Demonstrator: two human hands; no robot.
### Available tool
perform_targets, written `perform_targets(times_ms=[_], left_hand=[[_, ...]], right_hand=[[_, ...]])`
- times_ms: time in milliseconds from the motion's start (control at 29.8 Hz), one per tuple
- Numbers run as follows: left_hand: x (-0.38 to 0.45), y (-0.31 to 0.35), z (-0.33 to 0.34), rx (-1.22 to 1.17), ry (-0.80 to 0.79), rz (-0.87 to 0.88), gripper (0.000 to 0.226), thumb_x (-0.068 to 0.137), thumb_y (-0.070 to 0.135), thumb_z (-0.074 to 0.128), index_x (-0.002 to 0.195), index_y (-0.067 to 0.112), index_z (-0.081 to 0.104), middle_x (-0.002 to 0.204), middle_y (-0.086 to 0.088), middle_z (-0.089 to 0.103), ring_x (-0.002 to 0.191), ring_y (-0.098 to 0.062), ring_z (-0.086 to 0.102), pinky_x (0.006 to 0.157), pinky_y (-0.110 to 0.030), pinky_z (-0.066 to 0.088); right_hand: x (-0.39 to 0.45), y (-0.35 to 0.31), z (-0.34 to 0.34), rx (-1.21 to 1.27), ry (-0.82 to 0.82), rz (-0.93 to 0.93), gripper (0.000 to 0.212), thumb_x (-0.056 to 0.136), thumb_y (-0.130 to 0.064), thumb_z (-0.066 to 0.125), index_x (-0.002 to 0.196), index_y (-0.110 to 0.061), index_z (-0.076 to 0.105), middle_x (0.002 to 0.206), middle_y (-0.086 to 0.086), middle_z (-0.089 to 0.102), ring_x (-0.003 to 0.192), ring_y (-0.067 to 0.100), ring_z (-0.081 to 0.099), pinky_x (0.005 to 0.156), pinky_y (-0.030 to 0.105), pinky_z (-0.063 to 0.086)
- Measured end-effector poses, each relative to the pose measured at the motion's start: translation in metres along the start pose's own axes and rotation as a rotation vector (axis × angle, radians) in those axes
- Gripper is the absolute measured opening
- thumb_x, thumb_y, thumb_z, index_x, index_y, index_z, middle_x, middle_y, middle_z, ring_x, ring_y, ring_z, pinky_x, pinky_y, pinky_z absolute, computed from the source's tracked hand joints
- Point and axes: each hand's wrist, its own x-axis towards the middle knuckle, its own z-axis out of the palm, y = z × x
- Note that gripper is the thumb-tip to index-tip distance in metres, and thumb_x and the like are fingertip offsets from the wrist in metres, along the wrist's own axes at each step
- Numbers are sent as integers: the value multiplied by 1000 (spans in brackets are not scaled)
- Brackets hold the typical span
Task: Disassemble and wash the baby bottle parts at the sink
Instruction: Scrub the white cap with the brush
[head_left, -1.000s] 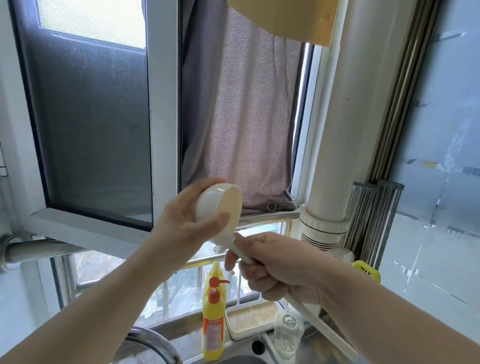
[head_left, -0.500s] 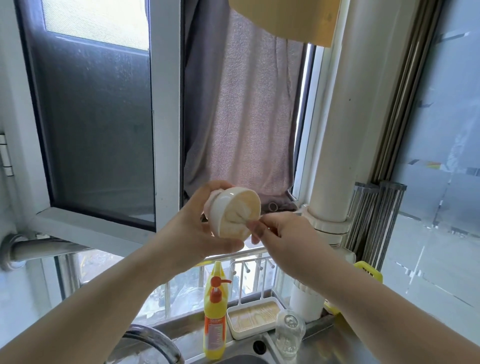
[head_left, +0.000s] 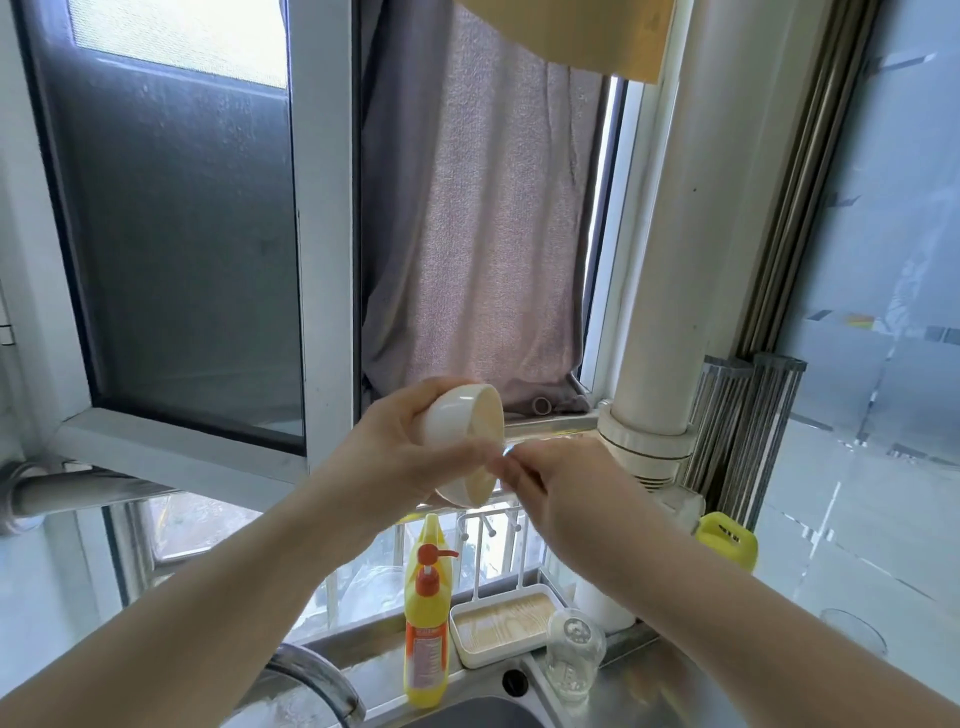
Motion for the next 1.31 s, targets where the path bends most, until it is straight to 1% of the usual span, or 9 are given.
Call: perform_targets(times_ms=[101, 201, 336, 403, 604, 705, 974, 1142, 1310], left_hand=[[-3, -10, 2, 183, 46, 84, 58, 47, 39, 80, 102, 42, 61, 98, 7, 60, 81, -12, 65, 65, -30, 59], [-3, -15, 3, 321, 51, 130, 60, 52, 40, 77, 108, 42, 57, 99, 13, 57, 80, -4, 62, 62, -25, 58], [-3, -13, 7, 119, 14, -2, 43, 61, 36, 79, 101, 38, 64, 85, 8, 66, 73, -8, 67, 61, -27, 57], [1, -7, 7, 39, -15, -51, 29, 74, 26, 73, 101, 32, 65, 84, 1, 68, 69, -11, 68, 59, -24, 53], [-3, -13, 10, 85, 25, 19, 47, 52, 35, 77, 97, 40, 65, 87, 6, 65, 76, -13, 67, 63, -27, 57], [-3, -20, 16, 125, 86, -48, 41, 70, 28, 78, 105, 38, 59, 96, 5, 59, 81, -14, 64, 66, -30, 60], [-11, -90, 73, 17, 53, -503, 32, 84, 31, 66, 110, 17, 53, 97, -7, 62, 82, -20, 67, 62, -31, 59], [-19, -171, 114, -386, 56, -745, 35, 84, 10, 65, 117, 14, 57, 114, -13, 57, 102, -32, 61, 74, -42, 59], [-13, -227, 162, -355, 78, -961, 11, 93, 5, 51, 90, 14, 56, 100, -13, 55, 92, -34, 63, 69, -36, 57]], right_hand=[[0, -5, -6, 537, -395, 353, 43, 96, -47, 40, 72, -18, 62, 49, -8, 42, 36, 2, 33, 37, 14, 28], [-4, -3, -9, 735, -481, 473, 44, 94, -48, 41, 73, -16, 62, 48, -7, 39, 38, 6, 32, 36, 17, 26], [-5, 15, 6, -354, 165, -158, 21, 90, -32, 59, 73, -27, 48, 51, -6, 48, 45, 18, 49, 43, 24, 34], [-7, 18, 8, -502, 343, -247, 22, 89, -34, 56, 70, -23, 55, 52, -5, 51, 42, 16, 49, 39, 22, 33], [1, 6, -6, 251, -282, 172, 46, 93, -53, 39, 71, -21, 63, 56, -11, 49, 46, 3, 43, 45, 15, 35], [-2, 16, -15, 382, -509, 374, 44, 95, -49, 42, 76, -16, 65, 56, -4, 46, 41, 8, 35, 39, 18, 32], [-40, 83, -2, -59, -548, 462, 41, 96, -45, 42, 77, -20, 68, 60, -5, 53, 54, 9, 48, 51, 21, 36], [-85, 142, 34, -30, -612, 612, 42, 97, -40, 43, 90, -8, 69, 75, 1, 60, 60, 10, 50, 51, 21, 34], [-122, 202, 66, 55, -618, 749, 41, 96, -39, 44, 75, -11, 65, 59, -3, 53, 48, 7, 44, 44, 19, 31]])
